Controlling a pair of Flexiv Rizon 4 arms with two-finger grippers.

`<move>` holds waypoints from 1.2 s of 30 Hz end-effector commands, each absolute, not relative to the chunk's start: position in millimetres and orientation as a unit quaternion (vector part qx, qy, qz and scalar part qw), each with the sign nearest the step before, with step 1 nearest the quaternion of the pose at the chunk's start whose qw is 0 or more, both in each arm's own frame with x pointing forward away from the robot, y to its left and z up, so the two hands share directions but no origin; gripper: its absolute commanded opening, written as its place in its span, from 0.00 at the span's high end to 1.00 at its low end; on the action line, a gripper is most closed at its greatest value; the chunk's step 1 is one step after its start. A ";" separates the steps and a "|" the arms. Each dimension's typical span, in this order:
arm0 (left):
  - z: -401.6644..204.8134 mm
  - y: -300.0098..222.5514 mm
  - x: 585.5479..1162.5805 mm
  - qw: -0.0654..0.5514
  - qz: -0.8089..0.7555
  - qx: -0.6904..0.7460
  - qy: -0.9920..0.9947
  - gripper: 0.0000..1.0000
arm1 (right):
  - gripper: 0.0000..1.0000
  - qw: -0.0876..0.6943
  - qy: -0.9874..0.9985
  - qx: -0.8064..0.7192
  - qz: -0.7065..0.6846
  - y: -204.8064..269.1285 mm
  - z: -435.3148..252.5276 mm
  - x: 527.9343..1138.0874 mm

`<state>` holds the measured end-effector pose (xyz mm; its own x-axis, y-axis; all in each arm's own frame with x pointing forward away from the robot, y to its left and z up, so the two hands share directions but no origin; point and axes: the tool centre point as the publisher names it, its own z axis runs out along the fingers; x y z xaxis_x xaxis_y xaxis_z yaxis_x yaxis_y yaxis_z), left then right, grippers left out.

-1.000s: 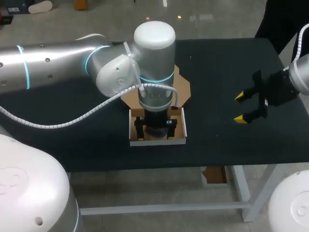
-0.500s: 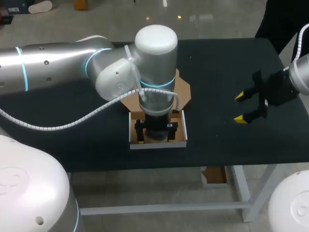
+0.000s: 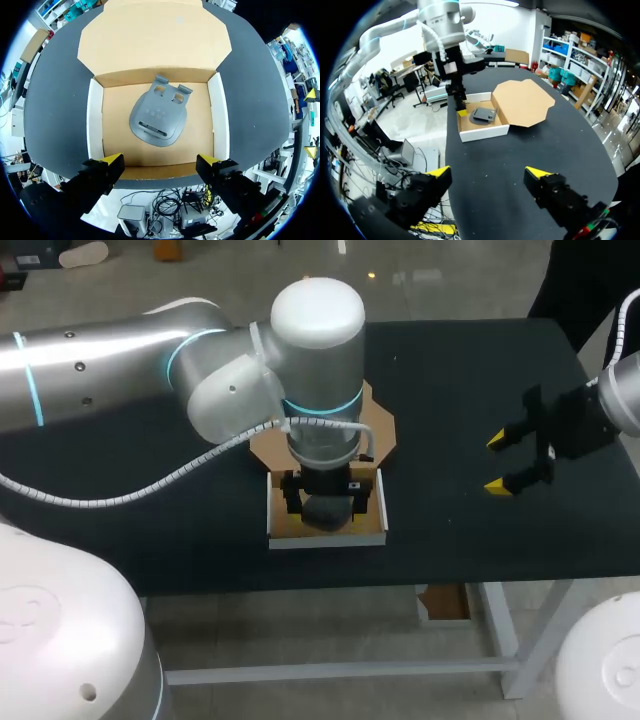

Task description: Assemble the packaging by folding the flat box into shape, placing the metal phone stand inside, and closing the box properly

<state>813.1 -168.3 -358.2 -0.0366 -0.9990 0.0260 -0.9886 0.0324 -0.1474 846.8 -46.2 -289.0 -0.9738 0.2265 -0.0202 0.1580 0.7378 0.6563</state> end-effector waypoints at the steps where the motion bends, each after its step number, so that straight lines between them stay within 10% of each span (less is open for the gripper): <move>1: -339.0 -156.7 808.4 0.042 -0.085 -0.681 0.726 0.00 | 0.00 0.049 0.930 0.102 0.349 -47.5 -288.3 846.5; 36: -285.5 -71.9 897.1 -0.082 -0.218 -0.496 0.836 0.00 | 0.00 0.049 0.930 0.102 0.349 -47.5 -288.3 846.5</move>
<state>887.6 -79.6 -284.1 -0.4761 -0.8397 0.2610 -0.8696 0.4056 -0.2816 846.9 -46.2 -289.0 -0.9738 0.2265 -0.0203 0.1579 0.7377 0.6564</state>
